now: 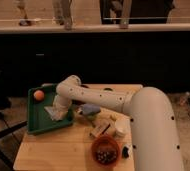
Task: Wipe table surface with towel
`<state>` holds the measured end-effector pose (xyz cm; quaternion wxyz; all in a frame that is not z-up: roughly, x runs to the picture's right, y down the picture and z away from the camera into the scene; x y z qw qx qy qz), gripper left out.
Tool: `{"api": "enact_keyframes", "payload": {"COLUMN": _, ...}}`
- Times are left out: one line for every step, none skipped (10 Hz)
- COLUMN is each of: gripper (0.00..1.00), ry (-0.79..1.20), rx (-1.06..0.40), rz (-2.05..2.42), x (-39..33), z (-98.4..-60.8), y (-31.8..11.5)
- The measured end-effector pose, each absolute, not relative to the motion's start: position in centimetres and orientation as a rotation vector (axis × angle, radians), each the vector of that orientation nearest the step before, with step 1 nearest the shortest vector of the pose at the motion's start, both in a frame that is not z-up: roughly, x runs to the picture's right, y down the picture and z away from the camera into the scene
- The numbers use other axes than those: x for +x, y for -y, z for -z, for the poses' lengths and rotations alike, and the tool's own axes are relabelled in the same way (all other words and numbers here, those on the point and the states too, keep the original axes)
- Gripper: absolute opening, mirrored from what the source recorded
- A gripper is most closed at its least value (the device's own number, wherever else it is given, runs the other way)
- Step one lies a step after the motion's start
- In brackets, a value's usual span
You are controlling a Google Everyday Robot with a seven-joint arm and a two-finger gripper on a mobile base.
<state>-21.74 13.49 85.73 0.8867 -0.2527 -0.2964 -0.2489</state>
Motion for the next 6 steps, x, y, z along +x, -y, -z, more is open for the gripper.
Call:
{"api": "enact_keyframes", "payload": {"gripper": 0.80, "ry": 0.616, "rx": -0.546, "rz": 0.526, "x": -22.3, "z": -85.8, "y": -13.5}}
{"api": "enact_keyframes", "payload": {"gripper": 0.80, "ry": 0.615, "rx": -0.563, "rz": 0.531, "x": -22.6, "z": -86.0, "y": -13.6}}
{"api": "enact_keyframes", "payload": {"gripper": 0.80, "ry": 0.611, "rx": -0.579, "rz": 0.530, "x": -22.7, "z": -86.3, "y": -13.6}}
{"api": "enact_keyframes", "payload": {"gripper": 0.80, "ry": 0.609, "rx": -0.591, "rz": 0.529, "x": -22.9, "z": -86.5, "y": -13.6}}
{"api": "enact_keyframes", "payload": {"gripper": 0.80, "ry": 0.607, "rx": -0.607, "rz": 0.528, "x": -23.1, "z": -86.8, "y": -13.8}}
{"api": "enact_keyframes", "payload": {"gripper": 0.80, "ry": 0.603, "rx": -0.627, "rz": 0.523, "x": -23.3, "z": -87.2, "y": -14.0}}
